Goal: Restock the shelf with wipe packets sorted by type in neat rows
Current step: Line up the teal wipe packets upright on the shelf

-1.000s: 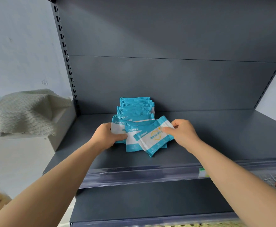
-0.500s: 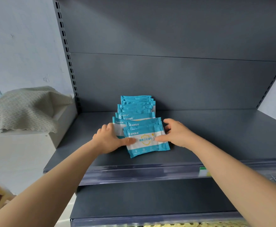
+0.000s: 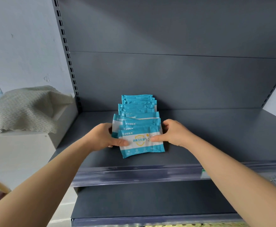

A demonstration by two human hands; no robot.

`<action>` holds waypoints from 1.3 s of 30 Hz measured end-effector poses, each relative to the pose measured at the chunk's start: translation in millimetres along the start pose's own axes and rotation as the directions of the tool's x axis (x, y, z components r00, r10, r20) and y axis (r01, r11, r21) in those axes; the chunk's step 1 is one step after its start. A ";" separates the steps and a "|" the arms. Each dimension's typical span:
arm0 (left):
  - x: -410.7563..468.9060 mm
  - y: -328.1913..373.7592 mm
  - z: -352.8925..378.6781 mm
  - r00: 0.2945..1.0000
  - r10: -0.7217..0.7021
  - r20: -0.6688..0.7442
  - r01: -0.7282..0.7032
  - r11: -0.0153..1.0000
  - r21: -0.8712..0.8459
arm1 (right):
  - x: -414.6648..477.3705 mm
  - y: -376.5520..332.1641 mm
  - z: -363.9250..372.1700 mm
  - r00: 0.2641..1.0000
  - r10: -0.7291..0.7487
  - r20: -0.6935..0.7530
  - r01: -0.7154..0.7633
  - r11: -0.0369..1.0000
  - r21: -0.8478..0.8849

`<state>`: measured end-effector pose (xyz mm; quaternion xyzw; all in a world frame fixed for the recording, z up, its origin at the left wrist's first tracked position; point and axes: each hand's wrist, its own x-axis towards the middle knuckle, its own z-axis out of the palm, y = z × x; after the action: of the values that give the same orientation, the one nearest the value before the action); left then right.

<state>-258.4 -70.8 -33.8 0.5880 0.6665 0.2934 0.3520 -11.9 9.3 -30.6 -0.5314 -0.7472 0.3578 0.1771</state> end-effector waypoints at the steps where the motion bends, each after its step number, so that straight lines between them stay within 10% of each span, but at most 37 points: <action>1: 0.3 -2.1 1.5 1.000 -0.003 -0.030 0.003 1.000 0.012 | -0.9 -0.2 1.0 0.999 -0.025 0.029 0.025 1.000 0.008; 8: -3.1 1.3 15.4 1.000 -0.007 -0.005 0.008 0.999 0.049 | -8.2 -2.7 1.4 0.987 -0.124 0.107 0.120 0.992 0.039; 14: -2.5 4.2 10.6 0.963 -0.050 -0.266 0.021 0.994 -0.111 | -9.7 0.7 -1.1 0.998 -0.068 -0.016 0.067 0.998 -0.014; 23: -4.9 9.4 14.9 0.994 -0.108 -0.027 0.081 0.871 -0.484 | -11.3 -2.8 0.1 1.000 -0.018 0.012 0.018 1.000 -0.016; 27: -13.2 8.1 4.7 0.979 0.066 0.194 -0.023 0.976 -0.217 | -11.4 -2.2 -1.8 1.000 -0.023 0.012 0.023 1.000 -0.020; 39: -10.2 2.7 11.0 0.999 0.038 -0.029 -0.038 0.999 -0.009 | -24.1 -7.4 3.9 0.998 -0.059 0.010 0.059 0.998 -0.036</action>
<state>-247.3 -80.8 -36.8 0.5946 0.6589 0.3114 0.3395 -10.3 -15.6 -25.1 -0.5107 -0.7697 0.3410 0.1744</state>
